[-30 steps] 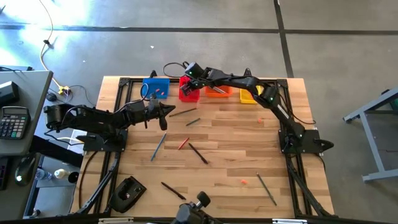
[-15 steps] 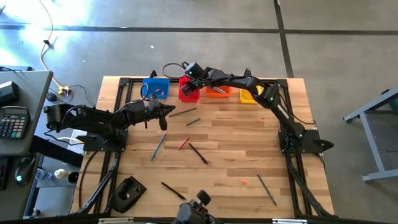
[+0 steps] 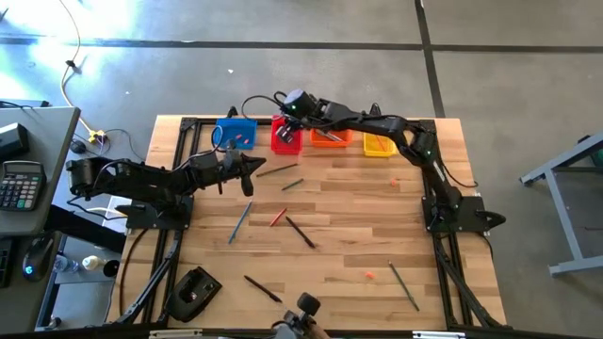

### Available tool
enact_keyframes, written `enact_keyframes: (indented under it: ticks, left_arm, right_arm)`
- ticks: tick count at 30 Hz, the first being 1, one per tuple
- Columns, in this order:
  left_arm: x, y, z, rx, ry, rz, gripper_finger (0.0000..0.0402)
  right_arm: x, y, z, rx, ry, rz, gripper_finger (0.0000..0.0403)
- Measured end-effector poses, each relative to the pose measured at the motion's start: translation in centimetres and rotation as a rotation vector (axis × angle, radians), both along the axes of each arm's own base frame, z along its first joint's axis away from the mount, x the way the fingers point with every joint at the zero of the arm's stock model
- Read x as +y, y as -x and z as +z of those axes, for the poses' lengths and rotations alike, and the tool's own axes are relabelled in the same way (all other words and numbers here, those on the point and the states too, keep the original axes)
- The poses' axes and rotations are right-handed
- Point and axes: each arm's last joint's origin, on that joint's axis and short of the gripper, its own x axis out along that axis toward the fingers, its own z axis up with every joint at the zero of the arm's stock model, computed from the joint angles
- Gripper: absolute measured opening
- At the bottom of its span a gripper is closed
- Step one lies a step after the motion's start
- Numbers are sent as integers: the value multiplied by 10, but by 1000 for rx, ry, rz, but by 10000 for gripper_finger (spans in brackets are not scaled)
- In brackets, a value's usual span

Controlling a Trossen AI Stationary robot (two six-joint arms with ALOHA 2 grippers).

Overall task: Sort crayons/erasers/pens/pencils in bins
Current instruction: Put the blue colored pencil into the yellow bin

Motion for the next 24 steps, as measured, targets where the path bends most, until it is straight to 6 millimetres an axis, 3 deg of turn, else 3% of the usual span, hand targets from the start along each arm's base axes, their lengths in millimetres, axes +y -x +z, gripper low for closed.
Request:
enact_keyframes:
  ticks: [6,14,24]
  left_arm:
    - [2,-4,7,-8,-39,-4,0]
    - [5,-10,13,-6,-12,-17,0]
    - [6,-25,18,151,89,-40,0]
  right_arm:
    - [15,27,-9,-155,35,-14,3]
    - [50,100,-17,-353,77,-10,1]
    - [91,183,-45,-485,118,54,0]
